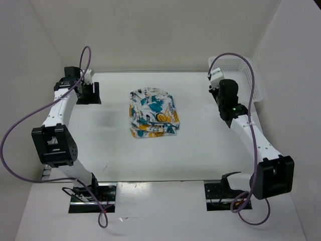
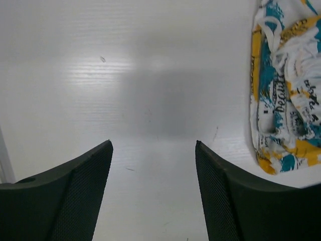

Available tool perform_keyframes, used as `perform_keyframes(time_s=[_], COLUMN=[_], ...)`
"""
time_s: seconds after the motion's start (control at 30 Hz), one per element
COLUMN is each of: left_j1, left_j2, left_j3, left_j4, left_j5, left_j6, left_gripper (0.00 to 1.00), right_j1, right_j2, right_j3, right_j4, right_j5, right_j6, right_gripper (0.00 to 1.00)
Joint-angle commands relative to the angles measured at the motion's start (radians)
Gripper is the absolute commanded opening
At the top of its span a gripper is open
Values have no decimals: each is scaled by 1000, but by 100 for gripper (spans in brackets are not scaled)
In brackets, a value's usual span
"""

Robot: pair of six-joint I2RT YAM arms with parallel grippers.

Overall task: Fold and stack the shorts
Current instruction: Fold the shorts

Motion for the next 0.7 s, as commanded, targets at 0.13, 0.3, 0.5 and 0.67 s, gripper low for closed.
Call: perform_keyframes(time_s=[0.13, 0.3, 0.5, 0.67], left_j1=[-12, -12, -12, -12], left_j2=[-184, -240, -275, -293], left_j3=[-152, -254, -306, -330], left_j4=[95, 159, 190, 190], left_j5=[83, 97, 57, 68], left_j6=[4, 4, 4, 4], left_gripper=[84, 92, 100, 100], right_j1=[-14, -23, -34, -34], right_j2=[-198, -269, -326, -346], right_j3=[-99, -160, -206, -226], right_j4=[8, -15, -35, -54], right_j5=[17, 5, -15, -24], right_j6=[-5, 6, 15, 24], right_gripper=[40, 41, 44, 45])
